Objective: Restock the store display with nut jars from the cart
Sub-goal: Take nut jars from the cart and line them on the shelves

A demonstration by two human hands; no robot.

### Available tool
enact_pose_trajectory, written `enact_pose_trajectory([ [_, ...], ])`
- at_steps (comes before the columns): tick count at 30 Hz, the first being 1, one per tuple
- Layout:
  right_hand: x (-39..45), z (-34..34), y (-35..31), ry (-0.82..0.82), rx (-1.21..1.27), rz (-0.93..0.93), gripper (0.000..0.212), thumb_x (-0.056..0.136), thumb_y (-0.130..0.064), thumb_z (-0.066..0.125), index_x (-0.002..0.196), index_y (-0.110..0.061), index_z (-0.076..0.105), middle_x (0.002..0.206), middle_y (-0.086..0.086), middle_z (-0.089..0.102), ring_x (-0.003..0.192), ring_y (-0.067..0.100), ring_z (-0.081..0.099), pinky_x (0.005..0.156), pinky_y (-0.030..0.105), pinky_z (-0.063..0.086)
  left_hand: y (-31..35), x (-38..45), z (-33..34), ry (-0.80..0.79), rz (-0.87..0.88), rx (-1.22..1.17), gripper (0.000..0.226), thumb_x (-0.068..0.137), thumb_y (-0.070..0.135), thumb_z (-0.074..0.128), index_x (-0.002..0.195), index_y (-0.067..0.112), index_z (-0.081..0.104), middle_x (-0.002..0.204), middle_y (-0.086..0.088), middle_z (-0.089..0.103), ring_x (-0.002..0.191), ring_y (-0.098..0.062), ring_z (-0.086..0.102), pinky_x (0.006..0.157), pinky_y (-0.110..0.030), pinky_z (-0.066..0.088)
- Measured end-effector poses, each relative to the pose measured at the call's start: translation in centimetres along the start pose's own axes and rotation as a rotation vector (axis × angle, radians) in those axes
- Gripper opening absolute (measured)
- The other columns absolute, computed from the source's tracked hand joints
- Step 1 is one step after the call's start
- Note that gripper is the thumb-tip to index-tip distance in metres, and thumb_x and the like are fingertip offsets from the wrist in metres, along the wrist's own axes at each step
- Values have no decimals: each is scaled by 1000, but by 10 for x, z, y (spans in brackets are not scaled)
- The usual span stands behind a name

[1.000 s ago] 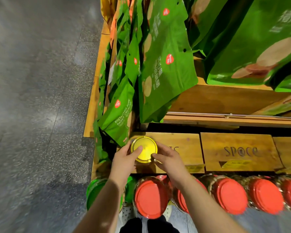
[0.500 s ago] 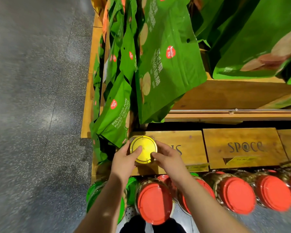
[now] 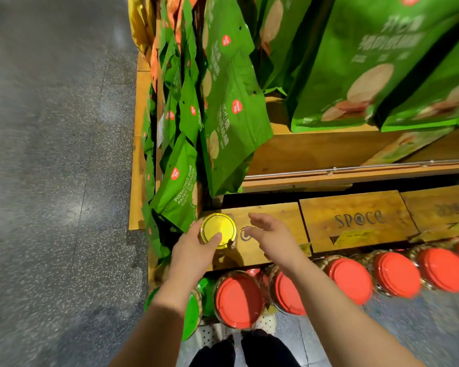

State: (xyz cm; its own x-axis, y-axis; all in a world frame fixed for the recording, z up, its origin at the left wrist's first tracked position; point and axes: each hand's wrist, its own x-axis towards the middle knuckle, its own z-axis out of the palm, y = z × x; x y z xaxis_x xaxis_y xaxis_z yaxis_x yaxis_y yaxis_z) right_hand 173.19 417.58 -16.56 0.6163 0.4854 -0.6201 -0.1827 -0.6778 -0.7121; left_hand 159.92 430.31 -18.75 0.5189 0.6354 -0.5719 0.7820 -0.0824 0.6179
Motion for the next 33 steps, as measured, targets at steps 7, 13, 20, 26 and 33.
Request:
enact_pose_trajectory([
  [7,-86,-48,-44,-1,-510,-133,53,96,-43,65,145,-26,53,146,1,57,131,20,55,105,32,44,79,-74,-45,-51,350,540,63,94,56,61,151,36,44,158,1,42,141,-20,46,108,-33,42],
  [13,-166,-94,-53,22,-883,-147,66,90,-56,65,149,-35,44,145,0,58,133,24,53,105,38,48,141,-147,-46,27,662,884,70,87,76,53,150,48,40,163,11,34,146,-18,39,109,-42,44],
  [20,-259,-174,-14,249,-987,-141,72,91,-56,65,154,-37,36,146,0,56,135,26,51,103,42,51,192,-231,5,71,874,1065,79,83,81,52,153,48,34,163,11,34,148,-20,35,109,-46,44],
  [26,-340,-254,62,331,-944,-86,73,91,-57,62,155,-36,35,145,3,57,134,28,51,102,41,49,233,-310,92,36,1030,1072,80,83,81,53,153,46,35,164,10,32,147,-18,38,107,-43,47],
  [33,-431,-354,184,458,-857,97,58,87,-58,63,138,-33,51,126,4,64,118,31,60,92,43,55,276,-412,228,-51,1208,1036,70,88,73,55,150,46,39,159,13,39,139,-18,47,100,-39,51],
])
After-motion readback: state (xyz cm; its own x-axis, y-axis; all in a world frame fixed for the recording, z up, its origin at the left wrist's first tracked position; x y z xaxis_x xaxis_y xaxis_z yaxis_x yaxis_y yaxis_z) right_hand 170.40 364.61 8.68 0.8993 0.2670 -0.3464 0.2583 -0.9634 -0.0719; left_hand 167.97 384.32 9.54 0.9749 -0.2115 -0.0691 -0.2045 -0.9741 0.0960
